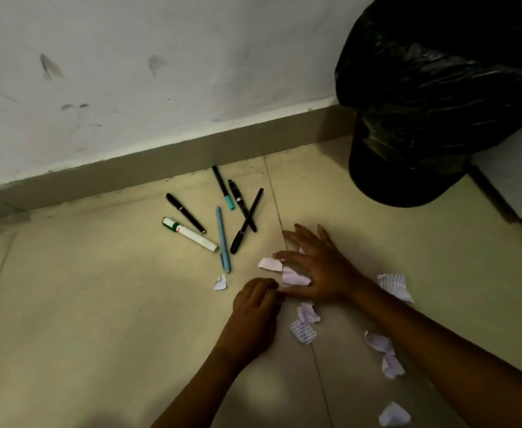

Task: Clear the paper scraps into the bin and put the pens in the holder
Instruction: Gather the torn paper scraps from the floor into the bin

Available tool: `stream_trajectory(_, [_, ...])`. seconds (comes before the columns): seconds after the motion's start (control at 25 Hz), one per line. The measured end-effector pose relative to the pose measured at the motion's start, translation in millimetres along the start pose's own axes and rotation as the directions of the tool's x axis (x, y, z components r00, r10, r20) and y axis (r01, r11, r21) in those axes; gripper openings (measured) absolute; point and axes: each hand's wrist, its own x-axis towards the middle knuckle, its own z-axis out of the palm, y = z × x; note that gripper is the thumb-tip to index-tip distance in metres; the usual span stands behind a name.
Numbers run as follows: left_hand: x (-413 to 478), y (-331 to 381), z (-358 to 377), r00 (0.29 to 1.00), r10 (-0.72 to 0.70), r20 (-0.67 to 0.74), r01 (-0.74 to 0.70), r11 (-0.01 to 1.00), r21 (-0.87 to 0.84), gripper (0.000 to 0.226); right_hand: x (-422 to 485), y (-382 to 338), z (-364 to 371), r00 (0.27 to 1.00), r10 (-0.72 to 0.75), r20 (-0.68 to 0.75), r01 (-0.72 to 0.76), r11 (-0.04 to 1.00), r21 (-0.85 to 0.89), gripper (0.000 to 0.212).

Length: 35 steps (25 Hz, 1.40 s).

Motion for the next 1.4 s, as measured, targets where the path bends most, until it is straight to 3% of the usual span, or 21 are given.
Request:
stream_trajectory(0.16, [-42.4,-17.0,-13.2,0.990,-0.137,-0.037,0.137,0.991,-0.009,0.024,-16.2,-35.9,36.2,0.969,-0.158,-0.190,0.149,0.987,-0.063,0.027])
stream_trajectory(0.28, [-33.7,-30.9,-25.3,0.940,-0.321,-0.112,0.312,0.946,-0.088,0.051,-16.6,-40.1,34.4,0.970,-0.176,-0.171,0.181,0.983,0.017,0.012])
stream_trajectory(0.4, [-2.2,-29.2,-32.2,0.787,-0.596,-0.159,0.595,0.801,-0.058,0.035,-22.3,-38.2,14.4,0.974,-0.171,-0.152,0.172,0.985,-0.002,0.026])
stream_trajectory(0.44, [2.6,-24.1,-30.3,0.778,-0.613,-0.139,0.614,0.788,-0.040,0.035,-26.5,-36.3,5.9,0.976,-0.151,-0.156,0.151,0.988,-0.014,0.029])
stream_trajectory(0.64, [-9.2,22.6,2.9,0.929,-0.362,-0.072,0.359,0.932,-0.052,0.055,-70.5,8.2,-25.2,0.959,0.168,-0.226,-0.163,0.986,0.043,0.027])
stream_trajectory(0.72, [-6.1,36.9,11.6,0.954,-0.301,-0.011,0.300,0.953,-0.047,0.070,-99.7,25.6,-25.5,0.945,0.286,-0.160,-0.277,0.958,0.073,0.034])
stream_trajectory(0.88, [7.4,33.8,10.6,0.989,-0.075,0.131,0.081,0.996,-0.039,0.088,-134.5,6.9,-13.9,0.968,0.237,-0.077,-0.221,0.960,0.173,0.049])
stream_trajectory(1.0, [0.3,29.2,6.8,0.939,0.207,0.276,-0.196,0.978,-0.068,0.088,-135.3,-30.0,0.9,0.992,0.126,0.008,-0.126,0.981,0.148,0.062])
stream_trajectory(1.08, [-9.0,29.0,0.1,0.889,0.301,0.346,-0.267,0.953,-0.142,0.084,-136.9,-43.2,5.3,0.999,0.050,0.019,-0.053,0.982,0.180,0.063])
stream_trajectory(1.24, [-36.9,25.4,-20.9,0.785,0.352,0.510,-0.314,0.935,-0.162,0.099,-149.2,-30.5,-14.4,0.999,0.026,0.027,-0.030,0.985,0.167,0.057])
stream_trajectory(1.4, [-83.8,35.6,-18.9,0.791,0.321,0.521,-0.333,0.940,-0.074,0.120,-176.5,-22.4,-8.1,0.985,-0.016,0.171,0.001,0.996,0.087,0.096])
